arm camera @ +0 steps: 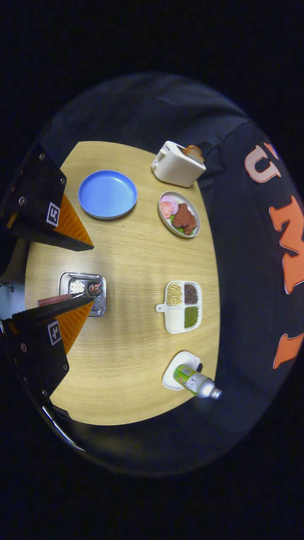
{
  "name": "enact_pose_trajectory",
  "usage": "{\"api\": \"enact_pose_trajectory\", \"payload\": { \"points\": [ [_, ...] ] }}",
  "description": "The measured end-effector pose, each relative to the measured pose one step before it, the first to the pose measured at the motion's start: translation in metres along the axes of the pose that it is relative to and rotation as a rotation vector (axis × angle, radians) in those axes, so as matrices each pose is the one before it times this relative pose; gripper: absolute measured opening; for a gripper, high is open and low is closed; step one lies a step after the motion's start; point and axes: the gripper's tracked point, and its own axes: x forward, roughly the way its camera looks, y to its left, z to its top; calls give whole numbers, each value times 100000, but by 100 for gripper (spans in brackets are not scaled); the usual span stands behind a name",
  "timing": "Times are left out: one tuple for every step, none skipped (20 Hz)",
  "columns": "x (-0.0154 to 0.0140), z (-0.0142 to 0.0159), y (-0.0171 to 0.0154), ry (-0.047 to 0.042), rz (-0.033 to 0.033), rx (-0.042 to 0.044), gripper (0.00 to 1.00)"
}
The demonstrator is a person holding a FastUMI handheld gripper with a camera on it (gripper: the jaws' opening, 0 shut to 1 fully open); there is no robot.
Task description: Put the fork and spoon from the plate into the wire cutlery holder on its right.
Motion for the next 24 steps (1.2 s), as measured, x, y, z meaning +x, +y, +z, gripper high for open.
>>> {"api": "enact_pose_trajectory", "payload": {
  "points": [
    [-983, 1364, 625, -6516, 1334, 305, 71],
    [-900, 1353, 434, -6685, 448, 937, 78],
    [-603, 1473, 495, -6698, 752, 718, 81],
    [-608, 1151, 289, -5778, 149, 556, 87],
    [-527, 1284, 242, -5527, 232, -16, 89],
    [-510, 1142, 312, -4889, -165, -557, 93],
    [-542, 1126, 494, -4834, 392, -1138, 94],
    [-352, 826, 512, -3485, -87, -628, 96],
    [-552, 1018, 866, -4204, 1296, 500, 96],
    [-287, 1161, 807, -4754, 1116, 739, 97],
    [-383, 1139, 711, -4349, 1109, 112, 98],
    [-287, 1092, 634, -4736, 165, -1128, 98],
    [-172, 1136, 499, -4963, -268, -1748, 98],
    [-250, 1113, 883, -4484, 644, -1698, 98],
    [-278, 925, 771, -4042, 104, -1545, 98],
    [-231, 539, 822, -2587, 747, -1672, 98],
    [-324, 579, 779, -2265, 558, -1969, 98],
    [-169, 569, 703, -1831, 609, -2027, 98],
    [-262, 250, 716, -1625, 654, -1651, 98],
    [-47, 443, 830, -1119, 711, -1278, 99],
    [-31, 524, 874, -1191, 880, -759, 98],
    [-53, 558, 524, -1570, 335, -271, 98],
    [-174, 768, 715, -2287, 926, 58, 98],
    [-167, 936, 313, -2892, -357, -456, 98]
  ]
}}
